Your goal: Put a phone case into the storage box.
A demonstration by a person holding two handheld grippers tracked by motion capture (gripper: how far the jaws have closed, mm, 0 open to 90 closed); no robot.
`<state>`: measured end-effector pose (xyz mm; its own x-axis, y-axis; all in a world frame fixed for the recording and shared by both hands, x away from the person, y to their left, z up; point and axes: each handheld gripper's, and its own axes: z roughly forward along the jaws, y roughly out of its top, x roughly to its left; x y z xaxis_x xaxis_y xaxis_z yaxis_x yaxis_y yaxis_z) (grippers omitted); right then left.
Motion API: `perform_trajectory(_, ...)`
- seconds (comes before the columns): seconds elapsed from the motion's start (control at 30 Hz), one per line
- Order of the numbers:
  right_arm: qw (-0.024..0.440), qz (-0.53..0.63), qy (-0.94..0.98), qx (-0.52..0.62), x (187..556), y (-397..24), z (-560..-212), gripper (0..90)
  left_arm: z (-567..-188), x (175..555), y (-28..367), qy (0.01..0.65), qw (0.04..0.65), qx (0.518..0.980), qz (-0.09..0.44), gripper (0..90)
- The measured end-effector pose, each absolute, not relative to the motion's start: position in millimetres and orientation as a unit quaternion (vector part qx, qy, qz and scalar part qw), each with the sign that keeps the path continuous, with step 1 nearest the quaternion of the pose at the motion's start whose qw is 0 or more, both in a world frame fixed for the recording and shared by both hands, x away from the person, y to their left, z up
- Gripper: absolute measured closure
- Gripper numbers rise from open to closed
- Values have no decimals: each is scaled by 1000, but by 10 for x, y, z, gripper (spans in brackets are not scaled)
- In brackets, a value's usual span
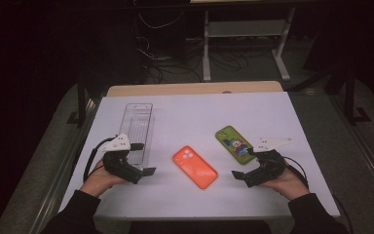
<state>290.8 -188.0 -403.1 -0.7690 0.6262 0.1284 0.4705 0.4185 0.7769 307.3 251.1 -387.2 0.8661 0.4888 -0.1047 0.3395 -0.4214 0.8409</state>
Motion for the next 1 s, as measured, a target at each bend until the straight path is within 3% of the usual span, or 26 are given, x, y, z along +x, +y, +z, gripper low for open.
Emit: perform_trajectory(1.0, 115, 425, 831, 340, 3176, -1824, -3858, 0, -3867, 3075, 2513, 243, 477, 841, 78, 0)
